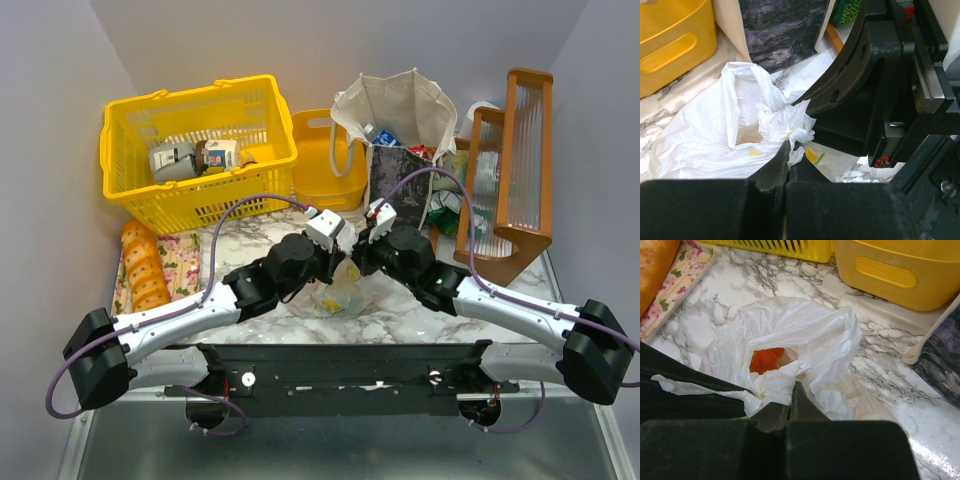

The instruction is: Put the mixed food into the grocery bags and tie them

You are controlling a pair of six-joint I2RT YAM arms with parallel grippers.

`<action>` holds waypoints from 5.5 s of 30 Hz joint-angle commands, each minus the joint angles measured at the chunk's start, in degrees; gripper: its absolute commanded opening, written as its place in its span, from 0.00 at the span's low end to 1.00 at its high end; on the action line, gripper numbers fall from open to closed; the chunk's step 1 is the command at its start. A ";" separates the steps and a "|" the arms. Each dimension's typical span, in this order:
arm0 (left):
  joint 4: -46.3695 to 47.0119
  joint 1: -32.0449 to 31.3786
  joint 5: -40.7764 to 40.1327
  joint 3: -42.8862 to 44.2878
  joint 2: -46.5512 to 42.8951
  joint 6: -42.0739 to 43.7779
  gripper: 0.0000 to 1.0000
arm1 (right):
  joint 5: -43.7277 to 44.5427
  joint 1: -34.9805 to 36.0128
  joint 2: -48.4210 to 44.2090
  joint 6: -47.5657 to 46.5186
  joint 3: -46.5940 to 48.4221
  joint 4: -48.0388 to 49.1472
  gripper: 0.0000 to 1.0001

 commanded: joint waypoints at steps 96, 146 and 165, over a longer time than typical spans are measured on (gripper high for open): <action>7.12 -4.70 -10.89 -20.17 -28.34 16.72 0.00 | -43.91 -1.86 16.64 -5.14 3.72 17.92 0.38; 8.95 -4.70 -8.61 -20.96 -31.42 15.14 0.00 | -51.37 -2.21 13.38 -9.11 6.71 3.94 0.29; 17.75 -4.70 -10.45 -24.91 -29.48 7.59 0.00 | -42.69 1.39 11.18 -2.33 -3.67 27.41 0.65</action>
